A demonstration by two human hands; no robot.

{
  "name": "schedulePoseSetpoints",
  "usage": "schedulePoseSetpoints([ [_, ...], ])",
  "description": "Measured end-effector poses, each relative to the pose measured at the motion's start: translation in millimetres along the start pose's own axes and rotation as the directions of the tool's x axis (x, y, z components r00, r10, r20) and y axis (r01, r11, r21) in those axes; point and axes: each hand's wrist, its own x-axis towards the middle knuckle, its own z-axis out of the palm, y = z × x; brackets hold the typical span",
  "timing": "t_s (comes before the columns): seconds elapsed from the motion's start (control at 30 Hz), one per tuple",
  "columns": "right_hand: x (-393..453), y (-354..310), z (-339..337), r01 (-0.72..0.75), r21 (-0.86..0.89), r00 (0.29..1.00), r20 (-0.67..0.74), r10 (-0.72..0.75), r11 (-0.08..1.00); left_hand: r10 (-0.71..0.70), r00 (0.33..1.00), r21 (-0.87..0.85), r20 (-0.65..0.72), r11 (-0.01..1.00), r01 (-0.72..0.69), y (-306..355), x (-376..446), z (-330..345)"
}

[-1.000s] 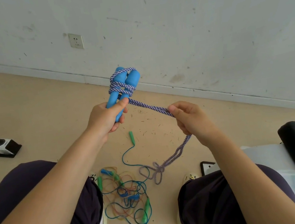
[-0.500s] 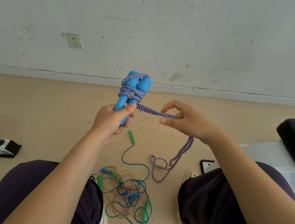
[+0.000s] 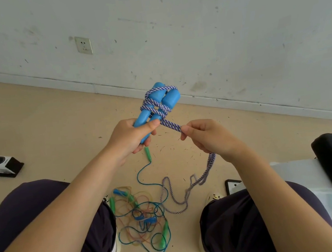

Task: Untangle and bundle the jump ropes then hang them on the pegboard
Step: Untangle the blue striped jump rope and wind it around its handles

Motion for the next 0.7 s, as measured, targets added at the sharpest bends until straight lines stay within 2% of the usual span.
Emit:
schedulePoseSetpoints([
  [0.1,2,3,0,0.023,-0.082,0.99,-0.134,-0.034,0.996,0.011,0.999,-0.007,0.038,1.0,-0.011,3,-4,1],
  [0.2,7,8,0,0.015,-0.01,0.957,-0.288,-0.018,1.0,0.031,0.996,0.008,0.079,0.999,-0.032,4,-6,1],
  [0.27,6,8,4,0.043,0.0,0.962,-0.268,-0.042,0.999,0.007,0.999,0.006,0.049,1.0,-0.007,3,-4,0],
  [0.37,1,2,12,0.114,-0.052,0.984,-0.128,-0.12,0.992,-0.078,0.997,-0.01,-0.026,0.997,0.078,-2,3,-2],
  [0.47,-4,-7,16,0.149,0.067,0.988,-0.044,-0.146,0.987,-0.146,0.988,0.121,-0.044,0.981,0.15,-10,9,2],
  [0.57,-6,-10,12,0.19,0.161,0.982,-0.038,-0.186,0.969,-0.215,0.968,0.375,0.128,0.914,0.153,-15,8,7],
  [0.63,-5,-8,8,0.235,0.078,0.97,-0.08,-0.229,0.969,-0.286,0.91,0.485,0.301,0.867,0.112,-14,5,9],
  [0.7,-3,-3,6,0.284,-0.065,0.95,-0.116,-0.29,0.957,-0.329,0.848,0.559,0.416,0.828,0.047,-12,0,11],
])
